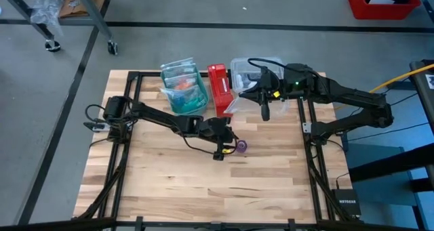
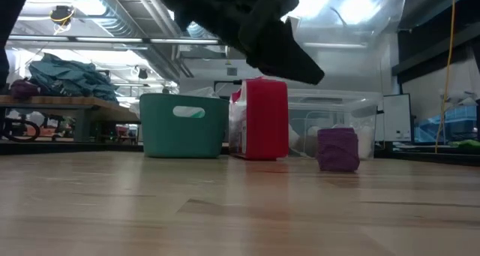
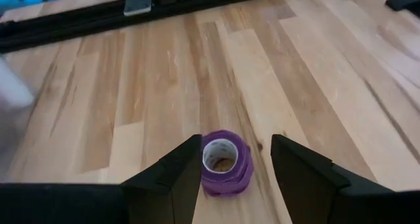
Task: Roll bandage
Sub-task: Put the purple bandage into the transparent zip bag
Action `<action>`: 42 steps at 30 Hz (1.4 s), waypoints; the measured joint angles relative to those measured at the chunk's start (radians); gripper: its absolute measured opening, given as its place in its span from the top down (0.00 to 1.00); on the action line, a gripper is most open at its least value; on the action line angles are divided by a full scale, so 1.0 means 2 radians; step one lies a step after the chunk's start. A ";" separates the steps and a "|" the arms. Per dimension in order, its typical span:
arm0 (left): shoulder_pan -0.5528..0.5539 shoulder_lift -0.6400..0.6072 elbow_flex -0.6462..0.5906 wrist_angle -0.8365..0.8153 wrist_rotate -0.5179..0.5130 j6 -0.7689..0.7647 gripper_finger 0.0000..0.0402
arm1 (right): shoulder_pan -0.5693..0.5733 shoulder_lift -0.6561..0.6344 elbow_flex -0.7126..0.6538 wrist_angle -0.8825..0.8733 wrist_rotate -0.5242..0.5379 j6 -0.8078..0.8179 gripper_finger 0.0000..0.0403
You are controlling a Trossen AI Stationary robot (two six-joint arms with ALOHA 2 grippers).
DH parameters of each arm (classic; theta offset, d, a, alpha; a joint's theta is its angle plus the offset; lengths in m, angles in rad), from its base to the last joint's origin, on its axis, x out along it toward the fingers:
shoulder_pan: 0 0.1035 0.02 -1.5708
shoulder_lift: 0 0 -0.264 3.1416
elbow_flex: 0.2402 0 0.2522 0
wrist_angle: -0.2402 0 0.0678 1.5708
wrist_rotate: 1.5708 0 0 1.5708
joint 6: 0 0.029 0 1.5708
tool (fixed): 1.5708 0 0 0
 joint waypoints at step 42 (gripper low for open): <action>0.003 0.084 0.106 -0.143 0.055 -0.091 0.96 | 0.000 -0.052 0.000 -0.060 0.031 0.002 0.99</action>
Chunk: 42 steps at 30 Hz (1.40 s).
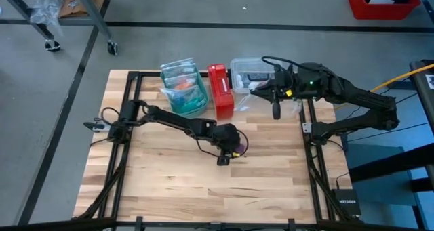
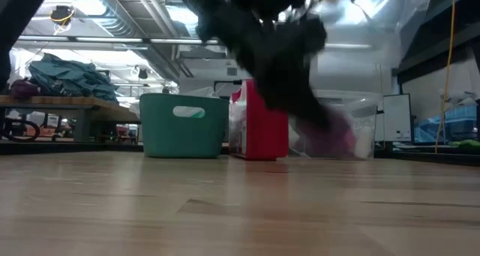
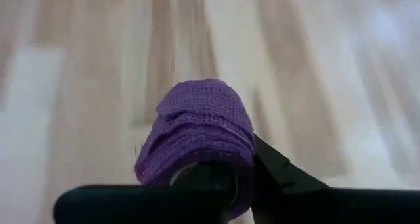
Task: Roll bandage
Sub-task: Put the purple bandage into the transparent zip bag
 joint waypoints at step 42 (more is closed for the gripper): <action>0.034 -0.187 0.000 0.002 -0.059 0.008 0.98 | 0.000 0.001 0.000 -0.077 -0.104 0.001 0.99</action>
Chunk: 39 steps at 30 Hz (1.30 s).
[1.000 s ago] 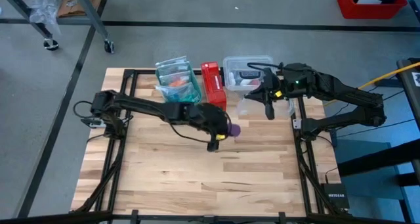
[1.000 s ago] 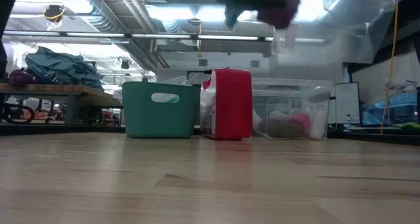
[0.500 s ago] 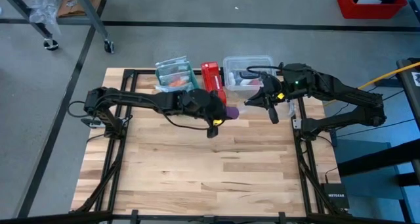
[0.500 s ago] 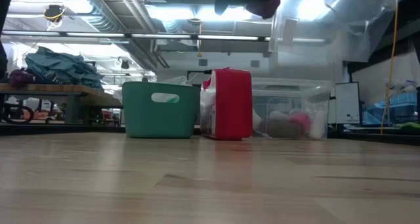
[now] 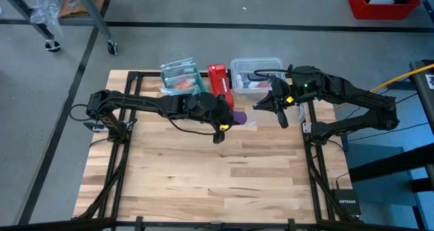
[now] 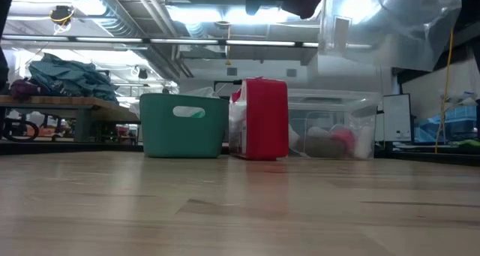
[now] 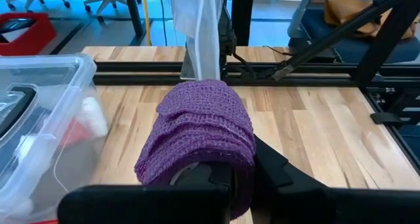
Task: Roll bandage
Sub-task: Put the purple bandage into the transparent zip bag
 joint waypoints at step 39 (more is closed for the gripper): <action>-0.001 0.000 0.000 0.026 0.013 0.002 0.98 | 0.000 0.044 0.000 -0.005 -0.004 0.054 0.99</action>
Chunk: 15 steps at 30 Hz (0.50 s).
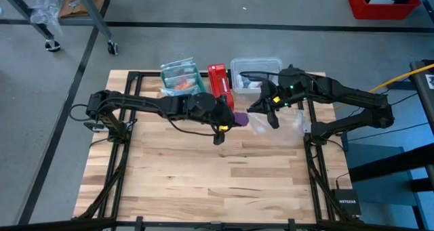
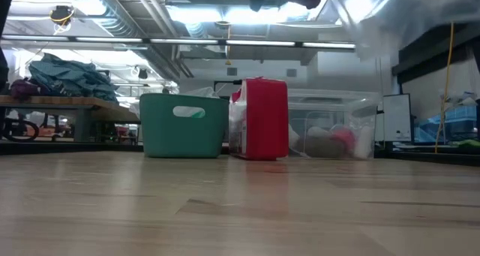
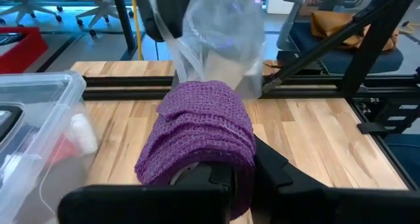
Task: Roll bandage
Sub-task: Put the purple bandage into the transparent zip bag
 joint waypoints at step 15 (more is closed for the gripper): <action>-0.002 0.003 -0.002 0.002 0.012 -0.003 0.98 | 0.000 0.000 0.000 0.079 -0.020 -0.002 0.99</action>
